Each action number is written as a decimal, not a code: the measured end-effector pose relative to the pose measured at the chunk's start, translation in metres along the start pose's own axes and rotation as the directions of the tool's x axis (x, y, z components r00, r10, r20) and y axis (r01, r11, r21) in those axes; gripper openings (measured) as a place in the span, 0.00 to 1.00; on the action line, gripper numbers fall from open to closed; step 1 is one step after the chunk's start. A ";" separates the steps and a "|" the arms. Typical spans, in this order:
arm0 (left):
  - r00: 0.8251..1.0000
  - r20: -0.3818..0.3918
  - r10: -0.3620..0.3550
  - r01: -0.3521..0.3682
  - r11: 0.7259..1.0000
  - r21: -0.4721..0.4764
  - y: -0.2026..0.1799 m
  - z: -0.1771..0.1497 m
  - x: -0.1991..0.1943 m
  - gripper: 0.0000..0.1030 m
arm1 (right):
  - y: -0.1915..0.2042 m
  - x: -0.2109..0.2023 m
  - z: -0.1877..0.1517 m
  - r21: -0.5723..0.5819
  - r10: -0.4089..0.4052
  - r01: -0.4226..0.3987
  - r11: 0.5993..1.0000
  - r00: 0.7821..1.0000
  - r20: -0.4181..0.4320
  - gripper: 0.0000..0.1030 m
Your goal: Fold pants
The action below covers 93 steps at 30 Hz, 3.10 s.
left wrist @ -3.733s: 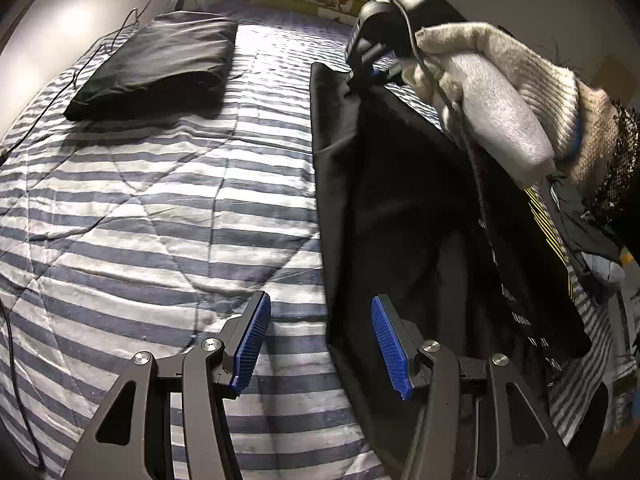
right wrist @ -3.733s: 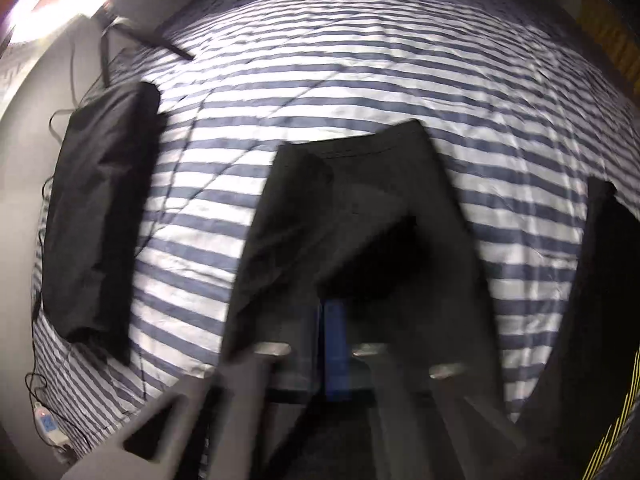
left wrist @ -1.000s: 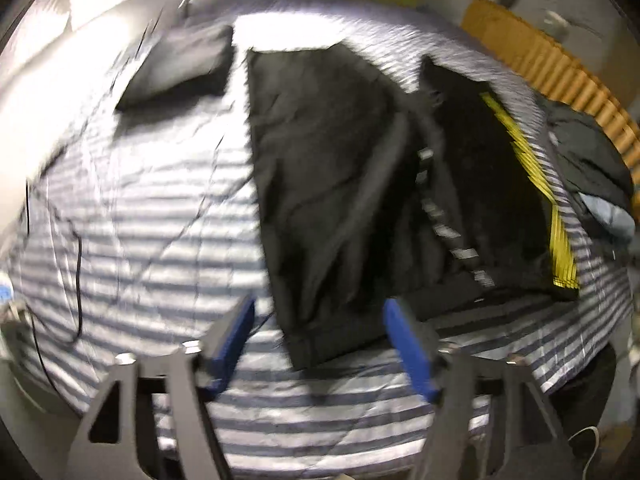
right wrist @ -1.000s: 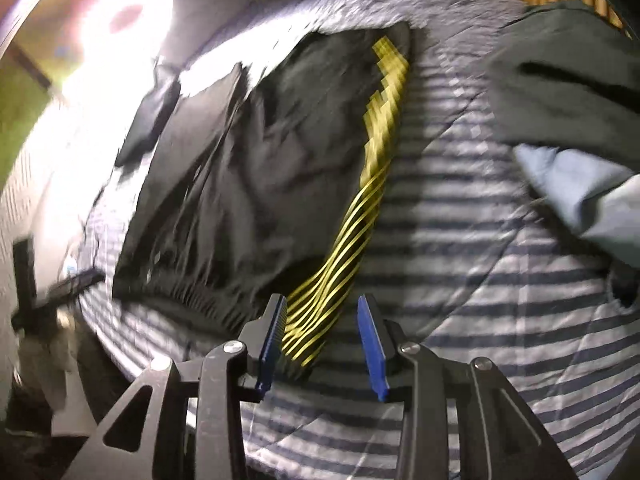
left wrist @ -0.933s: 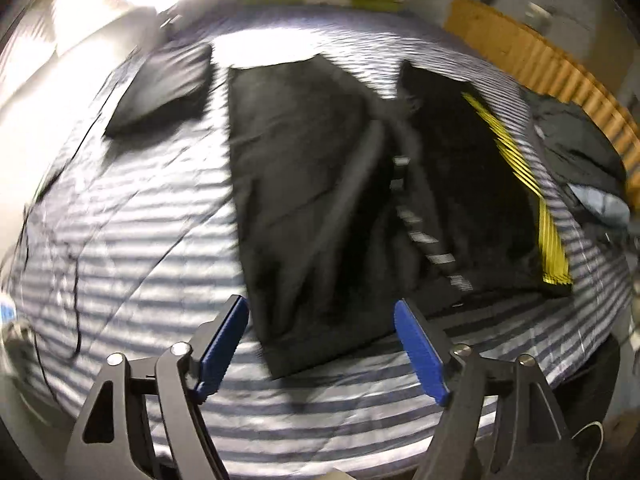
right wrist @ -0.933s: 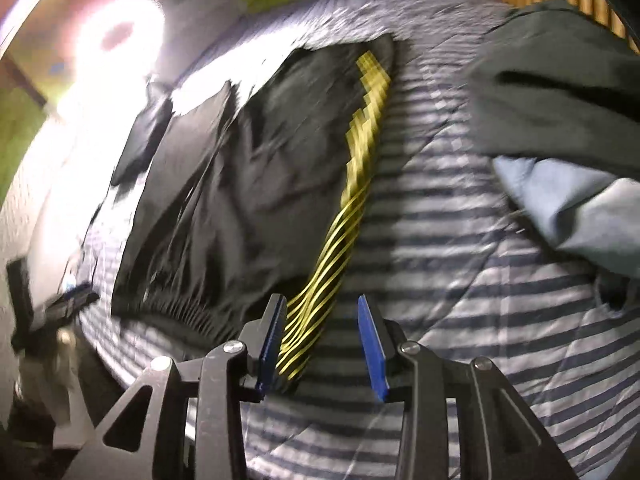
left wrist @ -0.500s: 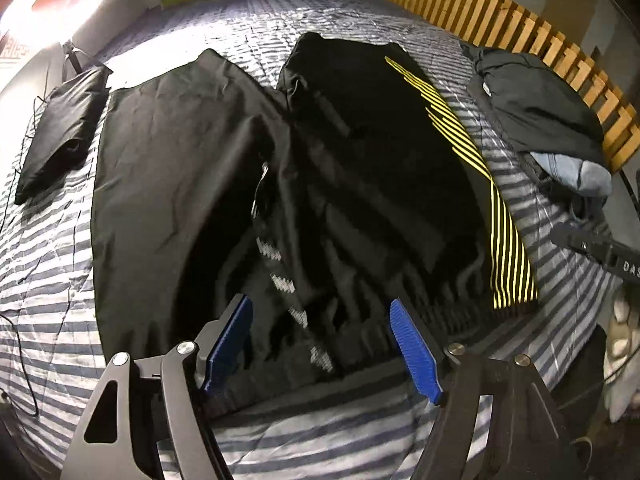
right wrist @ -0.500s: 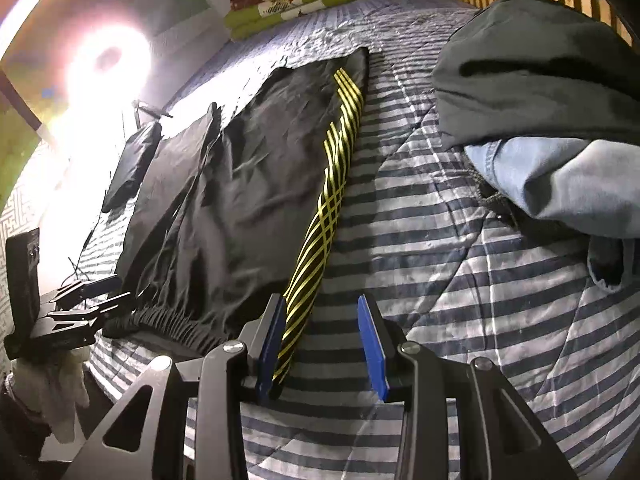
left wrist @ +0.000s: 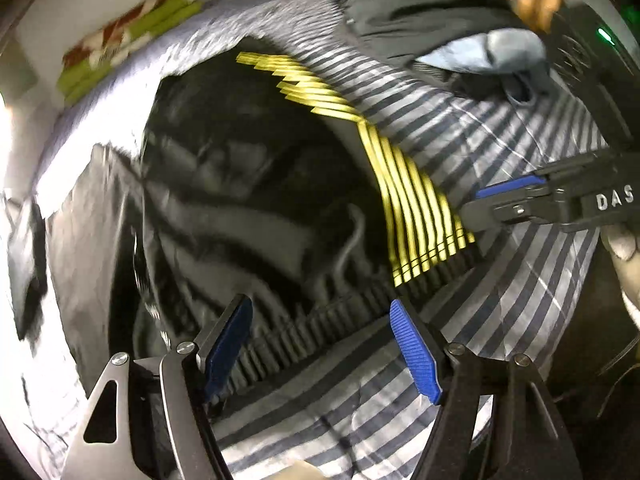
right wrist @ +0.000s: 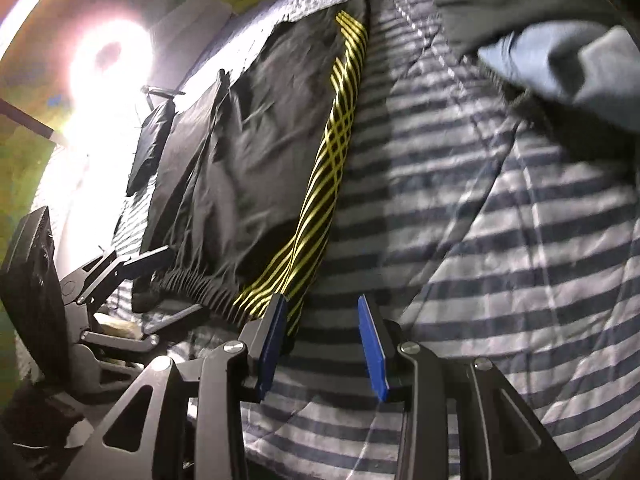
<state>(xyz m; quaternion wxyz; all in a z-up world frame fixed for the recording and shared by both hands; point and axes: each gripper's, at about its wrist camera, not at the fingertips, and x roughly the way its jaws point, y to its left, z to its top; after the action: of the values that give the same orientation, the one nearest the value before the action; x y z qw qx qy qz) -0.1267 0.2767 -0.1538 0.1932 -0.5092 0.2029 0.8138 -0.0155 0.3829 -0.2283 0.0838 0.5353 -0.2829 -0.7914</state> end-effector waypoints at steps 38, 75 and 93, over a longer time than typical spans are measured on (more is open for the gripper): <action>0.959 0.168 -0.228 0.255 0.954 -0.158 0.043 0.015 -0.015 0.09 | -0.014 0.023 0.182 0.096 -0.032 0.026 0.995 0.997 0.066 0.30; 0.907 0.386 -0.170 0.377 0.737 -0.561 0.196 -0.147 -0.049 0.03 | 0.196 0.125 0.341 -0.088 -0.255 0.278 0.957 0.944 0.207 0.01; 0.911 0.336 -0.237 0.400 0.704 -0.587 0.223 -0.170 -0.011 0.54 | 0.302 0.212 0.335 -0.266 -0.354 0.386 0.883 0.921 0.161 0.01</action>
<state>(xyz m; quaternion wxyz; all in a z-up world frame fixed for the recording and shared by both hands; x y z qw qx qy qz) -0.1112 -0.0020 -0.1815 0.1677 -0.4713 -0.2051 0.8412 -0.4541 0.1614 -0.1461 -0.0060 0.5177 -0.0596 -0.8535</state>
